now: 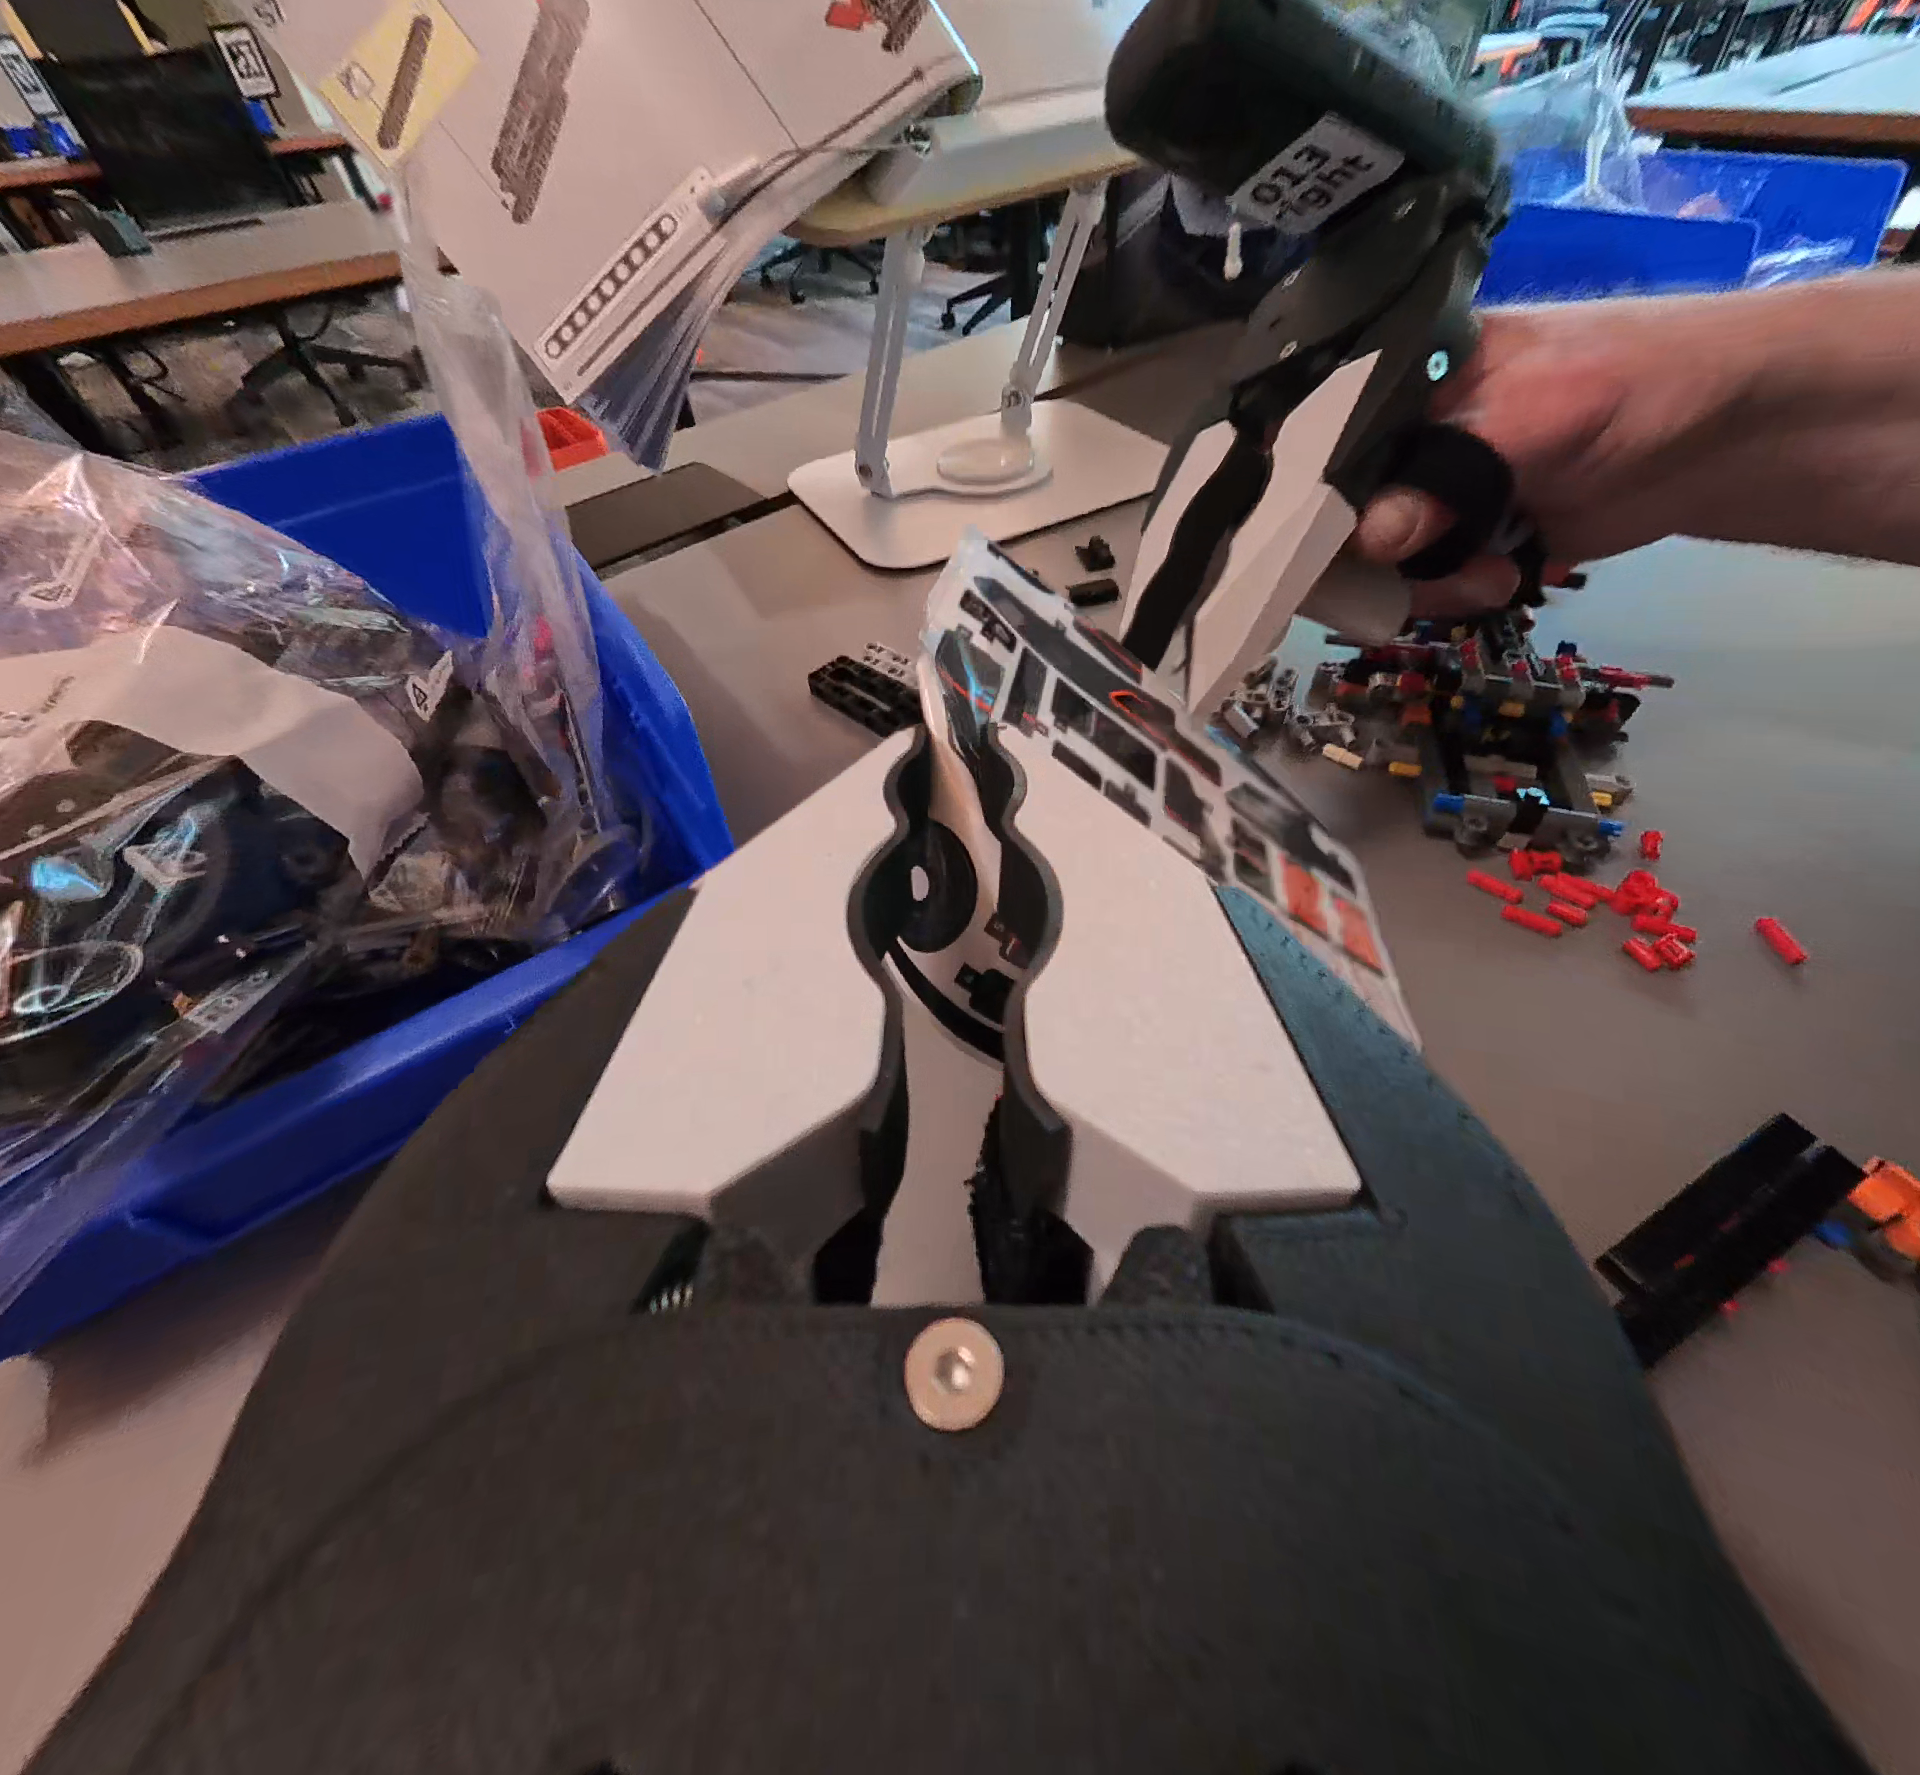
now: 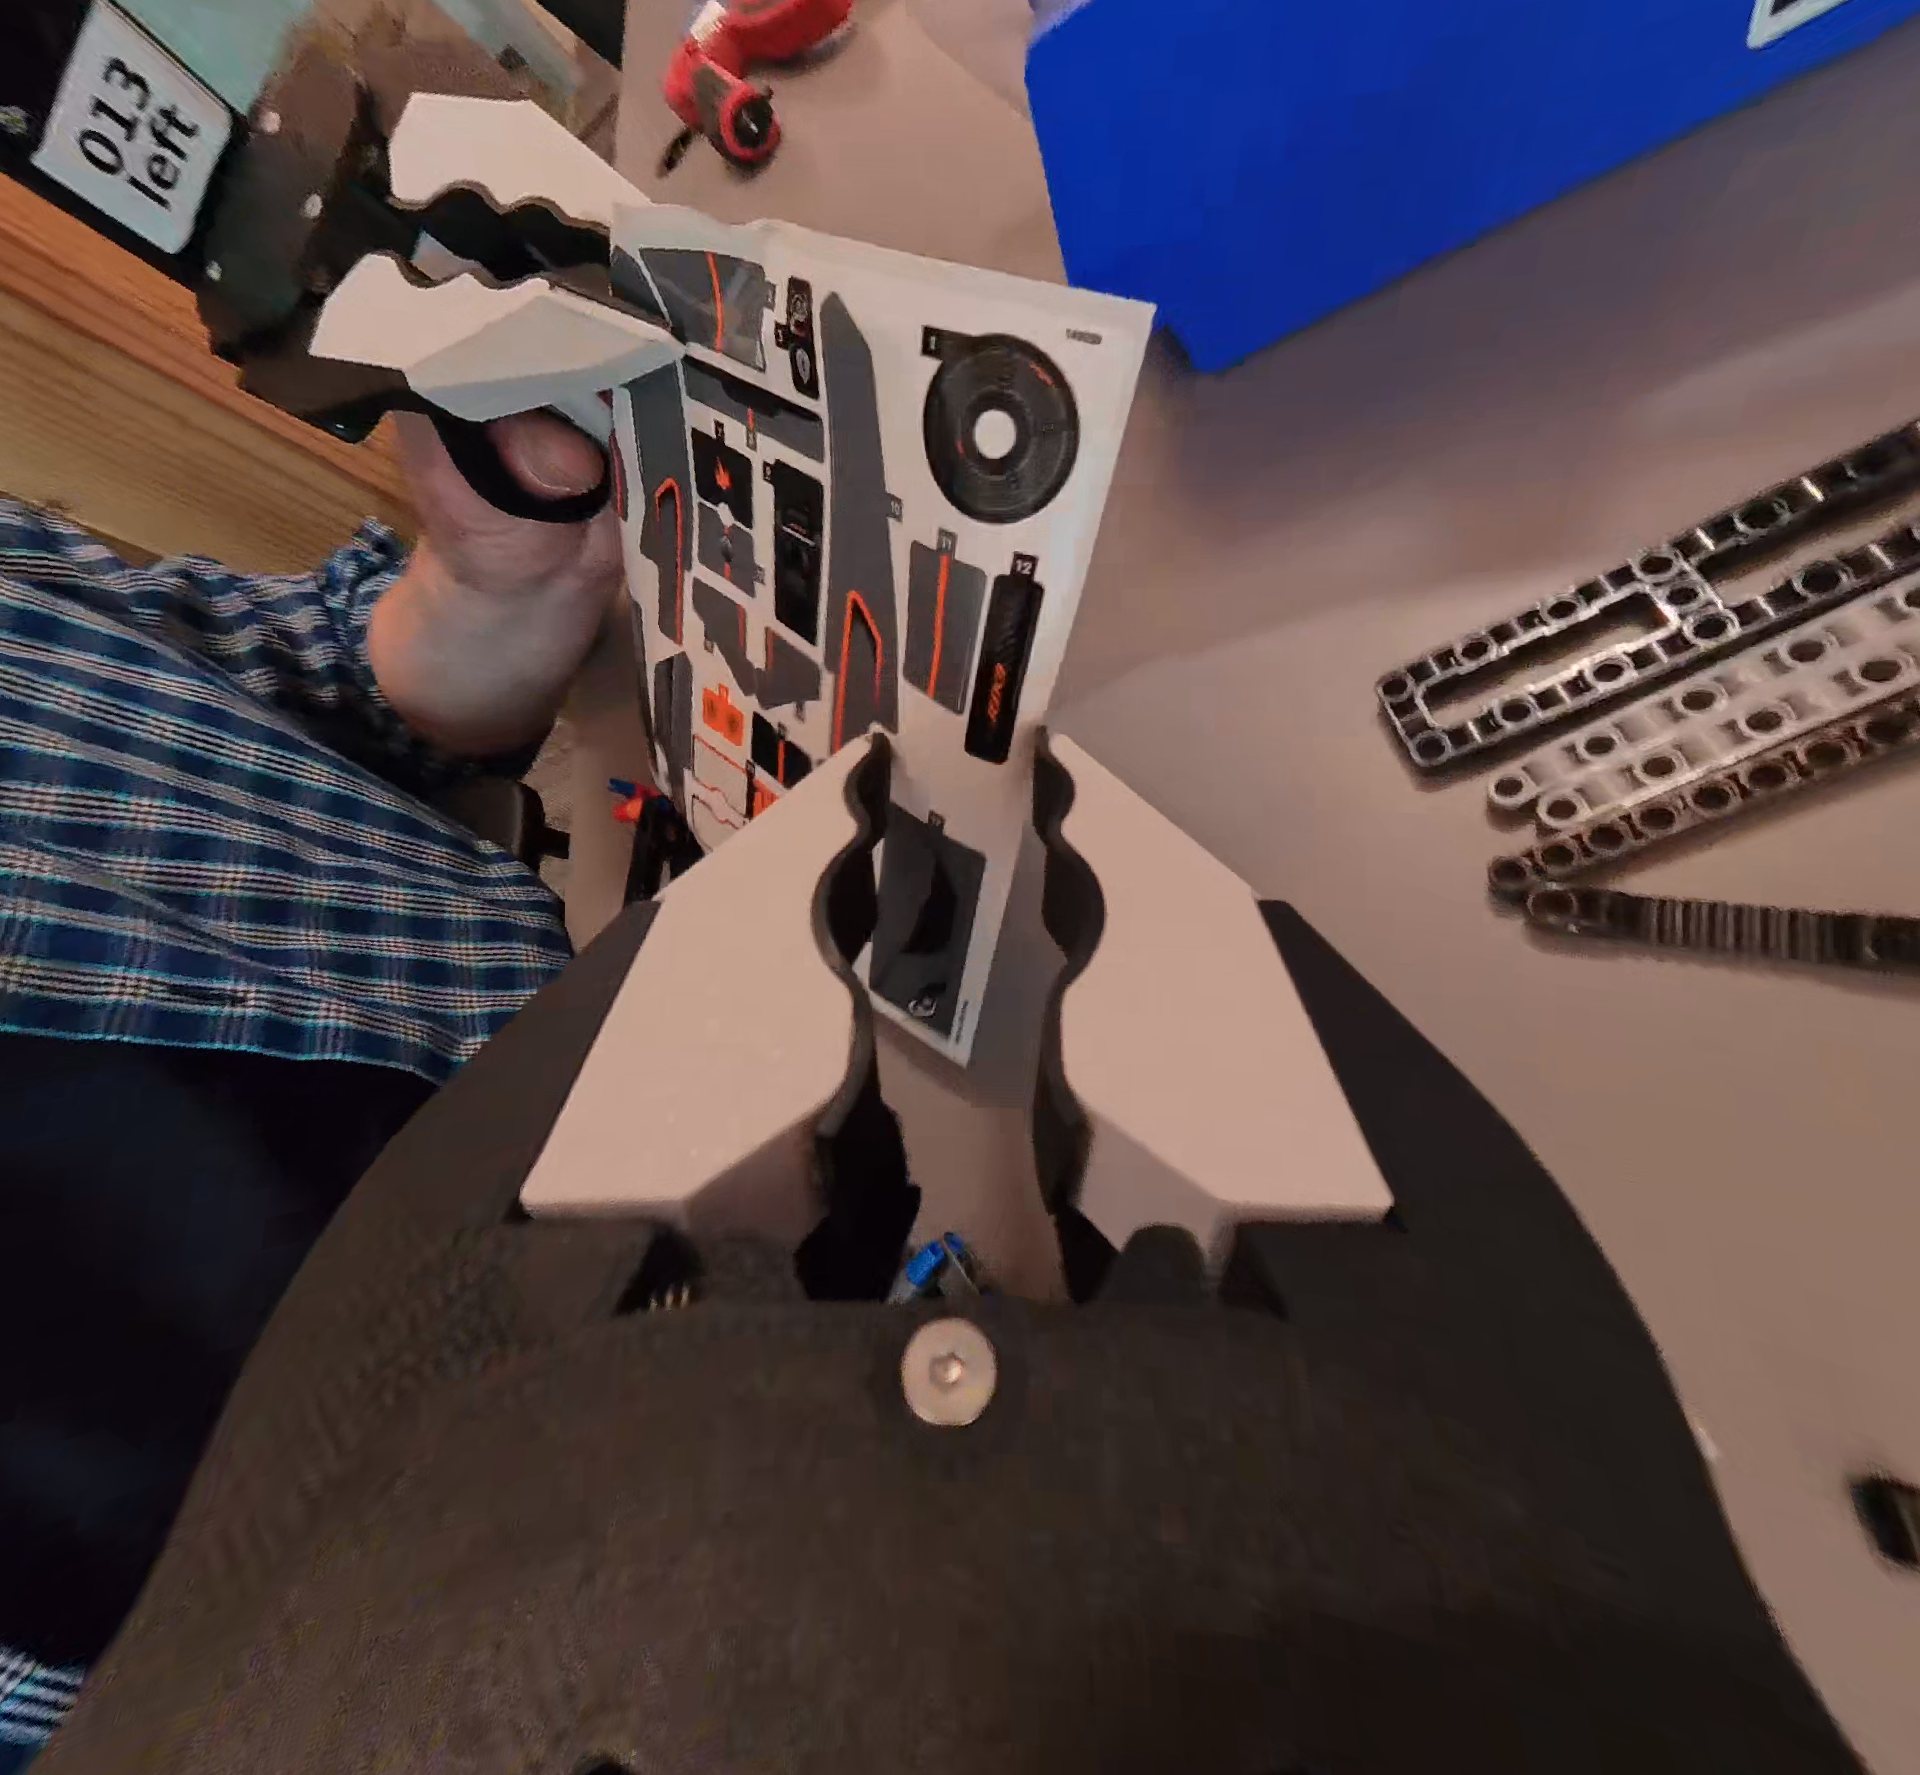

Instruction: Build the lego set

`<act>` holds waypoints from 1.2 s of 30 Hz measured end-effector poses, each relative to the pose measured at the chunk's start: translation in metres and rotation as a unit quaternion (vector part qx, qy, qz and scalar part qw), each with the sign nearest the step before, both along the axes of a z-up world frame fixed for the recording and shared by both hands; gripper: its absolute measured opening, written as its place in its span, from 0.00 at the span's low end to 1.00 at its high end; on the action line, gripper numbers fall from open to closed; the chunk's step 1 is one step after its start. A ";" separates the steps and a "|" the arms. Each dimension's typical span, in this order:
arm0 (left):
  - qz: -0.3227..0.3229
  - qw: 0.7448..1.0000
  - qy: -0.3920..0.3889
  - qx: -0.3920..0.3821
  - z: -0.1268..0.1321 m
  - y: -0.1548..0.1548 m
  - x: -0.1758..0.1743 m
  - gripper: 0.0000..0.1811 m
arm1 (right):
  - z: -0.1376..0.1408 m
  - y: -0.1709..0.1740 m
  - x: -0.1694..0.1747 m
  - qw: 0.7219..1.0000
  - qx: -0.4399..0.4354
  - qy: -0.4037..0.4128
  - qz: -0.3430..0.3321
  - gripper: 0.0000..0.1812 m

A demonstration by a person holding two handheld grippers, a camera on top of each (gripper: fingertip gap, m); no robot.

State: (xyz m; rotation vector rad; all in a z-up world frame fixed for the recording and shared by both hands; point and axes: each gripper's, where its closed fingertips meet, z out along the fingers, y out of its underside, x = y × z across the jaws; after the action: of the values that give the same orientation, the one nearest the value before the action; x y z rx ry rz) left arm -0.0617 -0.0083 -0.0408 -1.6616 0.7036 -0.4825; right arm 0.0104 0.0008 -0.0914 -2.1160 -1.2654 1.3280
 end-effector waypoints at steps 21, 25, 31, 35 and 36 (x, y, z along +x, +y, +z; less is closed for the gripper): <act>-0.056 0.996 -0.072 -0.017 0.028 -0.010 -0.010 0.30 | 0.046 -0.011 0.001 0.980 0.166 -0.052 0.097 0.00; -0.082 0.995 -0.048 -0.014 0.042 -0.011 -0.001 0.33 | 0.047 -0.016 0.003 0.963 0.212 -0.099 0.134 0.00; -0.166 0.983 -0.037 -0.075 0.051 -0.009 0.028 0.34 | 0.054 -0.027 0.001 0.932 0.265 -0.132 0.210 0.00; -0.243 0.957 -0.059 -0.147 0.046 -0.016 0.046 0.33 | 0.056 -0.030 0.001 0.913 0.289 -0.155 0.243 0.00; -0.253 0.952 -0.063 -0.160 0.046 -0.017 0.048 0.32 | 0.056 -0.029 0.001 0.905 0.302 -0.164 0.250 0.00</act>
State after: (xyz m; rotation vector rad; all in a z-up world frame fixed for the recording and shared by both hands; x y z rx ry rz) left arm -0.0133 -0.0250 0.0049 -1.7214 1.0000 -1.1071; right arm 0.0117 -0.0280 -0.0353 -1.6542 -2.1324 0.5891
